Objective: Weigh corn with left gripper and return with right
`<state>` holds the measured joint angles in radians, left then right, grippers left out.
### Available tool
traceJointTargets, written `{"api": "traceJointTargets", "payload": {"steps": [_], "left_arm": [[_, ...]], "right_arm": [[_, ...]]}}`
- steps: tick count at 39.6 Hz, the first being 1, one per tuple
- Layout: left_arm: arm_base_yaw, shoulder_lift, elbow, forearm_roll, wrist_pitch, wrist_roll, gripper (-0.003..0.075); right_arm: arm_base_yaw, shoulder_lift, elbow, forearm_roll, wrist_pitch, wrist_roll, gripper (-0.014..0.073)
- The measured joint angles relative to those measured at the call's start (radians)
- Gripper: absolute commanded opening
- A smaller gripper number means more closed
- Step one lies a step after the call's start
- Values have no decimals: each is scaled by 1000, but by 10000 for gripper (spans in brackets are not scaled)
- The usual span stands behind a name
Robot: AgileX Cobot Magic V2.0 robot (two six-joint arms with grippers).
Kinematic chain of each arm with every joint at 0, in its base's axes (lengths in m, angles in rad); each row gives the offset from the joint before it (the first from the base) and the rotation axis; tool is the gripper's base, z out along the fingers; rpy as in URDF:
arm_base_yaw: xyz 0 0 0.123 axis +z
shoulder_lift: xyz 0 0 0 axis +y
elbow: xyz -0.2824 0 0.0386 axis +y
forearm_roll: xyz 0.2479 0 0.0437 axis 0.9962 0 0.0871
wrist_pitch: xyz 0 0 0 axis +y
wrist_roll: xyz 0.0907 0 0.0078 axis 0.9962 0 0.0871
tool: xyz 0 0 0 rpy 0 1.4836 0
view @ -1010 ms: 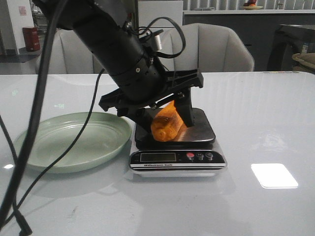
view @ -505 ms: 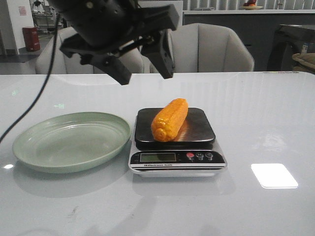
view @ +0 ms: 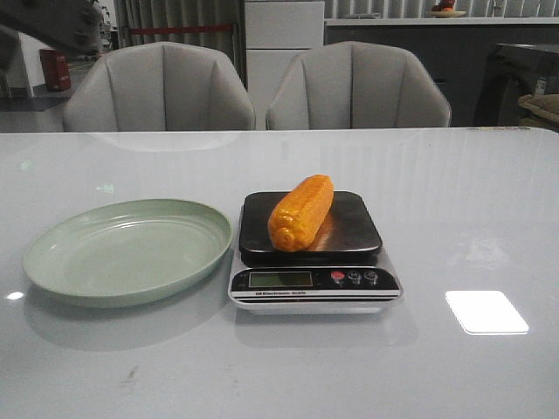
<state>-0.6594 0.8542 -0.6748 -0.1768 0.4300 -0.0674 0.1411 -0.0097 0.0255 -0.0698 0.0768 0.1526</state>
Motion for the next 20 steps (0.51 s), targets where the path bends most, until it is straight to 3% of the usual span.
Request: {"api": "traceJointTargets", "payload": {"steps": [12,16,20], "left_arm": [[0,-476,185,103,109,25,523],[0,-616,223,126,151,27,428],[0,-726,258,159,184,27,261]], "right_arm": [[0,0,0,0,0,0,167],[0,0,0,0,0,0,167],[0,0,0,0,0,0,167]]}}
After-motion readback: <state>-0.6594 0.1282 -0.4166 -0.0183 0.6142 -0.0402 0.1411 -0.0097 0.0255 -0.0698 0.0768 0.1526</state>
